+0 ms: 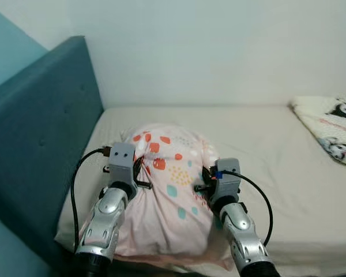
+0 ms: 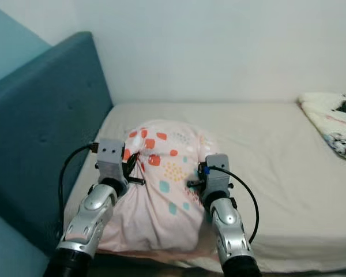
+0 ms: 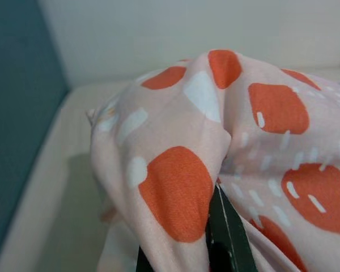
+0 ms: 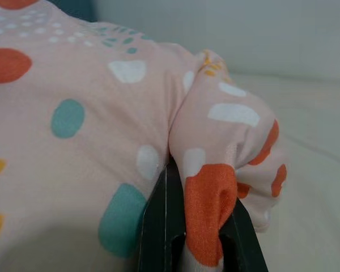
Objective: Clean up the room
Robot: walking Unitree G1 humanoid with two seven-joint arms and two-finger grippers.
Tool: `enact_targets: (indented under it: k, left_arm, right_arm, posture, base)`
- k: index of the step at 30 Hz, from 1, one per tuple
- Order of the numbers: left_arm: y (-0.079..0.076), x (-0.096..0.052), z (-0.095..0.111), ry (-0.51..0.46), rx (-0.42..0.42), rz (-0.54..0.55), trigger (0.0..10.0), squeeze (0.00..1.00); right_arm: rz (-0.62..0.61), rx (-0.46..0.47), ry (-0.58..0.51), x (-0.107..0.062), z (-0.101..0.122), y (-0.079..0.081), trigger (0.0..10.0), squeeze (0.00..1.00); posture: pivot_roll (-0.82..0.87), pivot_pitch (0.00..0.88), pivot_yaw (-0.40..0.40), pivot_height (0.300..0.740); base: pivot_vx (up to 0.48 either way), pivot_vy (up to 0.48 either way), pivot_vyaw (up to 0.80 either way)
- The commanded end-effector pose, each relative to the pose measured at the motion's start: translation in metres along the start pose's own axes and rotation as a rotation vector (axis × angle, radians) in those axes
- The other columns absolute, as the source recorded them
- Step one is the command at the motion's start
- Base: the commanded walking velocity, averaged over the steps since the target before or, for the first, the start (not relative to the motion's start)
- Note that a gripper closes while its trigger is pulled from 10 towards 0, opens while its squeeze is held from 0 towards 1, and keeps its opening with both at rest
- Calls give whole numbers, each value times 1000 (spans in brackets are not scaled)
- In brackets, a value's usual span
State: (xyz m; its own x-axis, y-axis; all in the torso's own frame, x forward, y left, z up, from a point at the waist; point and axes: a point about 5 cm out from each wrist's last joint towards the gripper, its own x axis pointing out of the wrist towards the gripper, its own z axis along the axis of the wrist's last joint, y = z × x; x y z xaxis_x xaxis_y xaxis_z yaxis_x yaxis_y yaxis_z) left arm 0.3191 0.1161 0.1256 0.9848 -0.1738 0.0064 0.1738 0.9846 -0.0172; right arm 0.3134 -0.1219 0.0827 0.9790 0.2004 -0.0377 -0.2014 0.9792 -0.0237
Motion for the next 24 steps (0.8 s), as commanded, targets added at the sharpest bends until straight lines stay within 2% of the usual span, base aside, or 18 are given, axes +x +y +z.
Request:
enact_targets:
  k: [1,16,24]
  left_arm:
    - [-2,3,9,-40,-10,0,10000,0]
    - [1,2,9,-43,-15,20,10000,0]
    - [4,1,8,-50,-14,35,10000,0]
  right_arm:
    - [73,-13,-64,6,13,14,10000,0]
    - [102,10,-39,4,8,16,10000,0]
    - [108,9,-33,5,8,17,10000,0]
  posture:
    - [63,0,-1,740]
    - [65,0,-8,740]
    - [67,0,-9,740]
  base:
    - [409,0,800]
    - [418,0,0]
    - [0,0,0]
